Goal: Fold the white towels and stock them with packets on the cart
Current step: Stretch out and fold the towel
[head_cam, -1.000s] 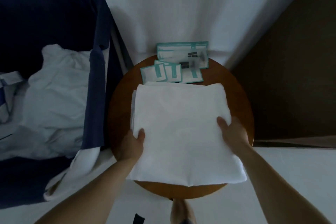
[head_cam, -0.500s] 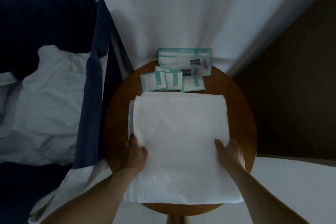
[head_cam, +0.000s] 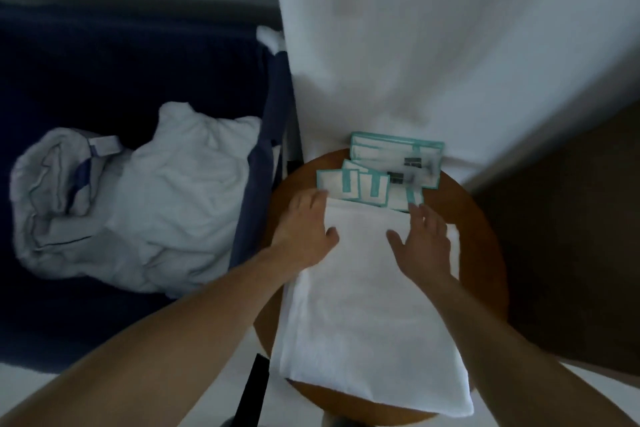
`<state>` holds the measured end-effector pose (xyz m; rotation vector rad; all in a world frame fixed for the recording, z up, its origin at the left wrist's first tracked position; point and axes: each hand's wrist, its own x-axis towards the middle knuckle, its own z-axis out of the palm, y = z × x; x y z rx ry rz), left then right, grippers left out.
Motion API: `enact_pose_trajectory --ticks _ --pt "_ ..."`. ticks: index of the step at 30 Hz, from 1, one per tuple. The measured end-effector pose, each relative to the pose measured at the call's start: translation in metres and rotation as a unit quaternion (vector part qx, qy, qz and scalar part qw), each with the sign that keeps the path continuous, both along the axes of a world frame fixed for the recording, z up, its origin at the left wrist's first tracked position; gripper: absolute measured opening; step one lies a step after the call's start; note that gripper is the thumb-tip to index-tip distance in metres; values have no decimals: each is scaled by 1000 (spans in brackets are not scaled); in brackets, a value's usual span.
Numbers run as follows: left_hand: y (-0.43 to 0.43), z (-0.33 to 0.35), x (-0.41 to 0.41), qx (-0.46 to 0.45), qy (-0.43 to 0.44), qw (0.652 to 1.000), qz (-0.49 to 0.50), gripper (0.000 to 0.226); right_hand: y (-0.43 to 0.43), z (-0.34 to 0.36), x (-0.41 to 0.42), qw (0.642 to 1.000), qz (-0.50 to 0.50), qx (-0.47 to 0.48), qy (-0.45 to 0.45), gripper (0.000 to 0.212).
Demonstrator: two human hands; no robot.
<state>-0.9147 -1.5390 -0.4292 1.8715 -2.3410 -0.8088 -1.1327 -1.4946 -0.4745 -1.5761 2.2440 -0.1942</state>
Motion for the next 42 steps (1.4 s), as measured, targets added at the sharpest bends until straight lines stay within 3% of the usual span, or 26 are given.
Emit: enact_pose_trajectory --ticks 4,6,9,11,14,17,19,21,25,28,30,32,35,37,39,42 --pt "-36 44 61 -96 84 991 30 60 -44 36 65 991 75 -99 -55 70" --pt "-47 52 104 -133 80 988 27 57 -65 52 104 980 111 -147 -73 68" --pt "-62 44 181 -127 55 988 66 63 -99 74 168 957 161 -233 -63 63" --pt "-76 28 233 -82 6 993 87 72 -117 79 213 948 202 -242 -53 60" --pt "-99 -6 299 -1 -59 992 109 69 -142 70 274 953 246 -172 -36 58" --pt "-115 -40 345 60 -65 989 116 72 -165 36 332 953 300 -29 -19 63" --pt "-122 -62 368 100 -55 986 121 74 -180 -1 361 954 276 106 -40 75" --pt "-126 -84 385 132 -38 982 132 80 -193 -43 379 957 187 210 -75 95" --pt "-125 -124 407 167 -10 976 141 88 -205 -120 391 956 63 274 -83 128" --pt "-124 -155 422 161 0 977 143 81 -202 -153 410 947 45 300 -104 150" --pt "-125 -167 427 171 2 976 133 84 -191 -163 425 943 47 319 -76 154" --pt "-126 -172 430 190 1 975 119 88 -179 -166 436 950 63 304 -33 135" --pt "-128 -165 432 207 6 974 95 98 -181 -151 437 958 128 256 -15 70" --pt "-129 -151 429 219 12 973 67 110 -188 -127 432 959 164 230 -35 44" --pt "-129 -135 425 228 21 973 36 123 -194 -96 426 963 183 192 -49 29" --pt "-129 -111 416 211 32 977 13 136 -198 -42 421 967 220 122 -37 29"
